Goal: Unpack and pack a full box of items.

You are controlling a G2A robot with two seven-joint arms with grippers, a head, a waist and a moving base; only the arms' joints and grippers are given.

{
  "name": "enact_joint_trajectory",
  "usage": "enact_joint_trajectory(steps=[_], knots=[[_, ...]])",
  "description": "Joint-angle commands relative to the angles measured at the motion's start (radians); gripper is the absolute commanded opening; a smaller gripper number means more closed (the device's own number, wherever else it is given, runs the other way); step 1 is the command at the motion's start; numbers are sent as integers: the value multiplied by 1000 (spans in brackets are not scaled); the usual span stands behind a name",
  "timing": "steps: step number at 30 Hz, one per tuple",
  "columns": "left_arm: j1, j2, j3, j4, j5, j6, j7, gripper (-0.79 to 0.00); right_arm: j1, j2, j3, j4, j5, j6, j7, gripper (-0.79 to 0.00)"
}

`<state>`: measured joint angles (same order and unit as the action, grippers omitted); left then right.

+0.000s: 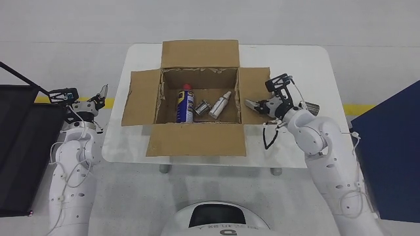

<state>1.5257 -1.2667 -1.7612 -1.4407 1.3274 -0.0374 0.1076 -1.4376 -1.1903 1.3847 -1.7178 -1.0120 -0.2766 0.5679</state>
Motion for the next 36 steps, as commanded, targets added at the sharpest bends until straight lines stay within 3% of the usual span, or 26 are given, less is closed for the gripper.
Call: enact_joint_trajectory(steps=[1, 13, 17, 21, 36], knots=[[0, 0, 0, 0, 0, 0, 0, 0, 0, 0, -5, 2, -1, -3, 1, 0], [0, 0, 0, 0, 0, 0, 0, 0, -36, 8, -10, -54, -9, -50, -35, 0], [0, 0, 0, 0, 0, 0, 0, 0, -79, 15, 21, -95, 7, -111, -84, 0], [0, 0, 0, 0, 0, 0, 0, 0, -109, 26, 63, -104, 79, -256, -112, 0], [0, 0, 0, 0, 0, 0, 0, 0, -75, 23, 31, -118, 94, -266, -159, 0]])
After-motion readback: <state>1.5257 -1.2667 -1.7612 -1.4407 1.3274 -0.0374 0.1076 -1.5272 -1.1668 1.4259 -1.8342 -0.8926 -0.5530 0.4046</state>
